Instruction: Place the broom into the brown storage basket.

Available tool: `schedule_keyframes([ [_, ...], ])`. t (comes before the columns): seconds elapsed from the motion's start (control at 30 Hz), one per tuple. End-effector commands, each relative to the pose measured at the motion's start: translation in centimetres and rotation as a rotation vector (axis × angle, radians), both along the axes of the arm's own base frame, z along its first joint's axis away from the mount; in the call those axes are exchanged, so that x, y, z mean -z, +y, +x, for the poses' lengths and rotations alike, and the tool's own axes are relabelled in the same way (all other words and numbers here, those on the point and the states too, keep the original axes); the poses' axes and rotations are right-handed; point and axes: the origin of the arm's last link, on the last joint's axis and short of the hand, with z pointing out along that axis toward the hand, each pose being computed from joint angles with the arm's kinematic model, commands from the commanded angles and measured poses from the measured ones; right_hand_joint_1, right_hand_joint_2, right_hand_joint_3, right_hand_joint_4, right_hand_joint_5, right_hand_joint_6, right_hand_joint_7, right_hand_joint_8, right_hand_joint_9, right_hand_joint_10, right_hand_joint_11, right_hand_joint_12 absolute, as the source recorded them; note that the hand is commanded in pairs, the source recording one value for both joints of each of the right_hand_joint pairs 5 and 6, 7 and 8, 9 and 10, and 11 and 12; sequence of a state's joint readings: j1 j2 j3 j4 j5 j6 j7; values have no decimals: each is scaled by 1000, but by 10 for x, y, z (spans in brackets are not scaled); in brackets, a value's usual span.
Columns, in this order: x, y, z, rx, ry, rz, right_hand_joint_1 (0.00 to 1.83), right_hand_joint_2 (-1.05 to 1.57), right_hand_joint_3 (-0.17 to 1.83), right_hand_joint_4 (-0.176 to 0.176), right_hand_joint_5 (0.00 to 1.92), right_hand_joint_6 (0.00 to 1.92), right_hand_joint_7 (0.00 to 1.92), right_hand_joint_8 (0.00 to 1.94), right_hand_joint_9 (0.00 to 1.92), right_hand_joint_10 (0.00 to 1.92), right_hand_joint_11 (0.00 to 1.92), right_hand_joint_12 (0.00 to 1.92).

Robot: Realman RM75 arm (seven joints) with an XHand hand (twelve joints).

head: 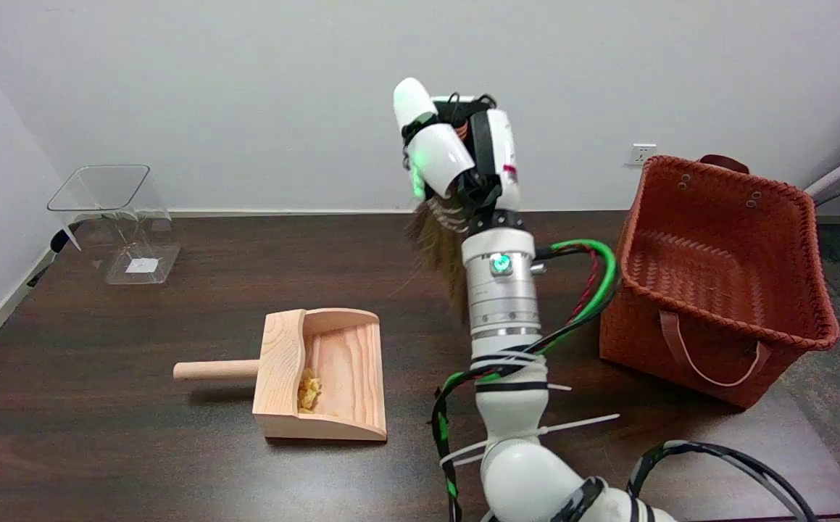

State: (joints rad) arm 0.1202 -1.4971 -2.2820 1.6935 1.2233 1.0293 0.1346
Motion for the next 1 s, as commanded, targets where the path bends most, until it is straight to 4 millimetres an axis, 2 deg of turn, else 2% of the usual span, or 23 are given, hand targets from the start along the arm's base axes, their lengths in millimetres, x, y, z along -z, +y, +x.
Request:
schedule_keyframes([
  [0.03,-43,8,43,-72,294,-257,892,1571,473,0,1920,1920,1920,1920,1920,1920,1920,1920],
  [0.17,-55,15,55,-104,364,-366,892,1571,485,0,1920,1920,1920,1920,1920,1920,1920,1920],
  [0.33,-79,19,59,-131,416,-471,861,1571,573,0,1920,1920,1920,1920,1920,1920,1920,1920],
  [0.6,-118,27,64,-184,422,-565,859,1571,473,0,1920,1920,1920,1920,1920,1920,1920,1920],
  [0.8,-145,33,62,-164,450,-638,863,1571,467,0,1920,1920,1920,1920,1920,1920,1920,1920],
  [1.0,-171,32,51,-122,387,-662,862,1571,510,0,1920,1920,1920,1920,1920,1920,1920,1920],
])
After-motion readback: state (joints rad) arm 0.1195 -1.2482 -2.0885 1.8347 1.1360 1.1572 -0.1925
